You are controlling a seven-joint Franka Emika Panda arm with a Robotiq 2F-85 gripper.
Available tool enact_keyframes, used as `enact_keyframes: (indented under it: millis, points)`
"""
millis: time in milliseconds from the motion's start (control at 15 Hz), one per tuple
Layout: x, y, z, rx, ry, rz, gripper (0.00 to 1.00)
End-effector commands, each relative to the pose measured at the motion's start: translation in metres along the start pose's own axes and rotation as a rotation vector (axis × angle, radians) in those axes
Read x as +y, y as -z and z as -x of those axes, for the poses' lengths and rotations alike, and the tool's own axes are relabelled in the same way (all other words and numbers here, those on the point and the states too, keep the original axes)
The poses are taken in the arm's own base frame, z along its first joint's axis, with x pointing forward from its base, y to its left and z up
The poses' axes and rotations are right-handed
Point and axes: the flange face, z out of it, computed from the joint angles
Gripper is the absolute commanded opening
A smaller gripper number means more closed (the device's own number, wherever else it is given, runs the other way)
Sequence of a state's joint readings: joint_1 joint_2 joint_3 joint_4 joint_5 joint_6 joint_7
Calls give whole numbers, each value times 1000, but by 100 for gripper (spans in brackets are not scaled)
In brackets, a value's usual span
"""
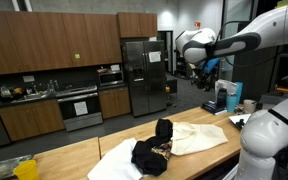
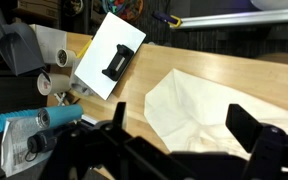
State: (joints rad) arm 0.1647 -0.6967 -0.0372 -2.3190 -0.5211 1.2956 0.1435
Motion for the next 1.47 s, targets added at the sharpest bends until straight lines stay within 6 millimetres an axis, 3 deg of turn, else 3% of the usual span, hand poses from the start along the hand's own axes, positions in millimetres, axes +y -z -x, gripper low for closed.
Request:
enact_keyframes:
  millis: [0,133,333,400,533,600,667,1000,1400]
  points:
    - [-16,-35,-45,21,-186,43,100]
    - [-30,-63,-71,-12,-277,81,100]
    - [-55,-103,-98,-171,-181,174,100]
    - [-45,-88,-80,-100,-206,124,100]
    - [-60,-108,-96,-155,-173,159,100]
    - [-57,-108,-90,-146,-169,164,100]
    - [-65,-115,-101,-172,-161,165,100]
    - [-66,-106,-100,-142,-164,144,100]
    - [-107,-42,-117,-119,-357,-194,100]
